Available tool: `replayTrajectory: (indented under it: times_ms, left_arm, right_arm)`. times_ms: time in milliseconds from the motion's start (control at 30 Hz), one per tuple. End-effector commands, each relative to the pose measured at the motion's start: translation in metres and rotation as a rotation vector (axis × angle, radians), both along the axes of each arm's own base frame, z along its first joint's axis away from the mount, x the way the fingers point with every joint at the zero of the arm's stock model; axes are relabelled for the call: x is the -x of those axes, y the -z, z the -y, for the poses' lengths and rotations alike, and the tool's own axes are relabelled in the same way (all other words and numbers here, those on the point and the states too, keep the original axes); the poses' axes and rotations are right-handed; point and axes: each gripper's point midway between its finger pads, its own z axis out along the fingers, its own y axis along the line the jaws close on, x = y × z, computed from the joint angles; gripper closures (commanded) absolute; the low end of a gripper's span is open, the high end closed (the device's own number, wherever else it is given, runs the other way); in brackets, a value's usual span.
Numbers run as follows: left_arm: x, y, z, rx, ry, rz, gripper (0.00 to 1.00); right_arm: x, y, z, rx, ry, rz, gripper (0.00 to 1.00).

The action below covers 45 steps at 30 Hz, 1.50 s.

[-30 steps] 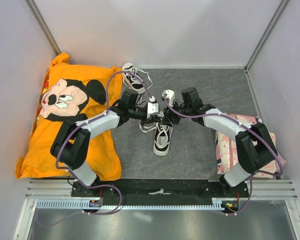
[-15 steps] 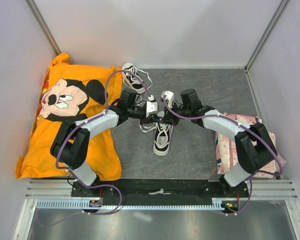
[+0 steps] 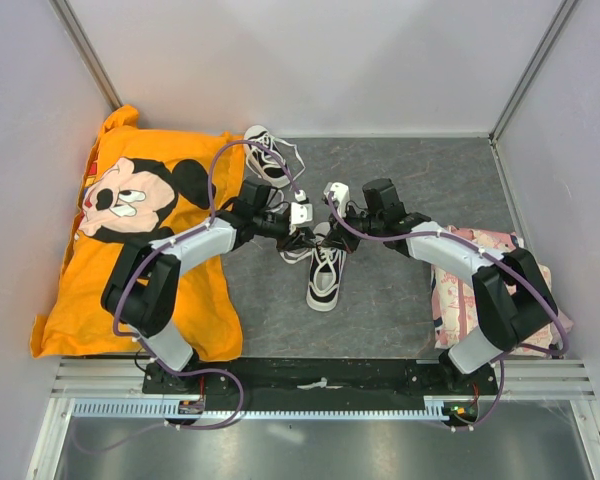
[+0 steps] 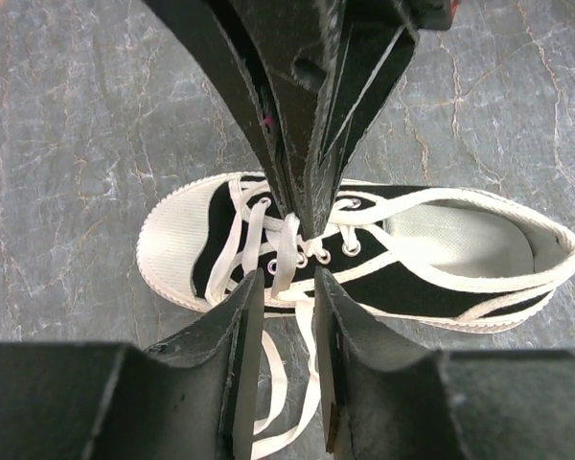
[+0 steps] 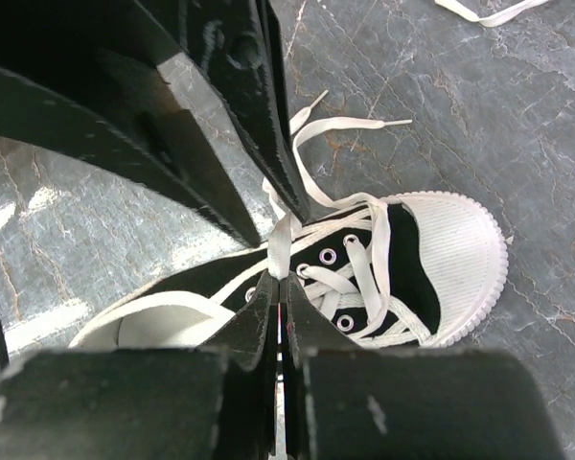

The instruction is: Tie the shoes

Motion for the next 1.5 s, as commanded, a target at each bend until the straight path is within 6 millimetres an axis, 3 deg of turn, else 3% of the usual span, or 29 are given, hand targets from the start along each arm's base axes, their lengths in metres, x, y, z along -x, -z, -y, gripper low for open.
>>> replayTrajectory:
  times_ms: [0,233,367,500,733,800,933,1000,1067,1100,1200,1333,1467]
  left_arm:
    - [-0.010,-0.003,0.005,0.004,0.020,0.047,0.68]
    - [-0.013,-0.017,0.009,0.028,0.033,0.073,0.95]
    - [-0.008,-0.025,0.010,0.043,0.050,0.084,0.98]
    - [-0.006,-0.025,0.009,0.043,0.058,0.082,0.98]
    - [-0.004,-0.026,0.010,0.049,0.070,0.084,0.98]
    - [-0.003,-0.026,0.010,0.049,0.071,0.084,0.99]
    - [-0.003,-0.028,0.010,0.052,0.073,0.089,0.98]
    - [-0.004,-0.027,0.009,0.045,0.063,0.091,0.89]
    - [-0.007,-0.028,0.001,0.033,0.038,0.094,0.79]
    - [-0.009,-0.026,-0.004,0.027,0.029,0.091,0.67]
    - [-0.027,-0.025,-0.030,0.014,-0.030,0.098,0.55]
    - [-0.056,-0.013,-0.055,-0.051,-0.108,0.096,0.53]
    - [-0.060,0.008,-0.052,-0.094,-0.114,0.015,0.52]
  right_arm:
    - [-0.001,-0.016,-0.001,-0.034,-0.014,0.058,1.00]
    - [0.000,-0.012,-0.002,-0.032,-0.020,0.047,1.00]
    - [-0.003,-0.014,-0.002,-0.022,-0.017,0.040,0.58]
    - [-0.007,-0.023,-0.005,-0.036,-0.021,0.060,0.50]
    - [-0.013,-0.032,-0.015,-0.058,-0.030,0.062,0.54]
    - [-0.014,-0.031,-0.016,-0.056,-0.031,0.060,0.59]
    - [-0.015,-0.025,-0.015,-0.038,-0.034,0.048,0.81]
    - [-0.013,-0.022,-0.014,-0.025,-0.040,0.048,0.99]
    - [-0.012,-0.025,-0.013,-0.027,-0.043,0.052,1.00]
    - [-0.010,-0.024,-0.013,-0.026,-0.045,0.052,1.00]
    - [-0.007,-0.028,-0.012,-0.033,-0.048,0.052,1.00]
    - [-0.004,-0.029,-0.012,-0.038,-0.051,0.048,1.00]
    - [-0.002,-0.029,-0.013,-0.038,-0.055,0.047,1.00]
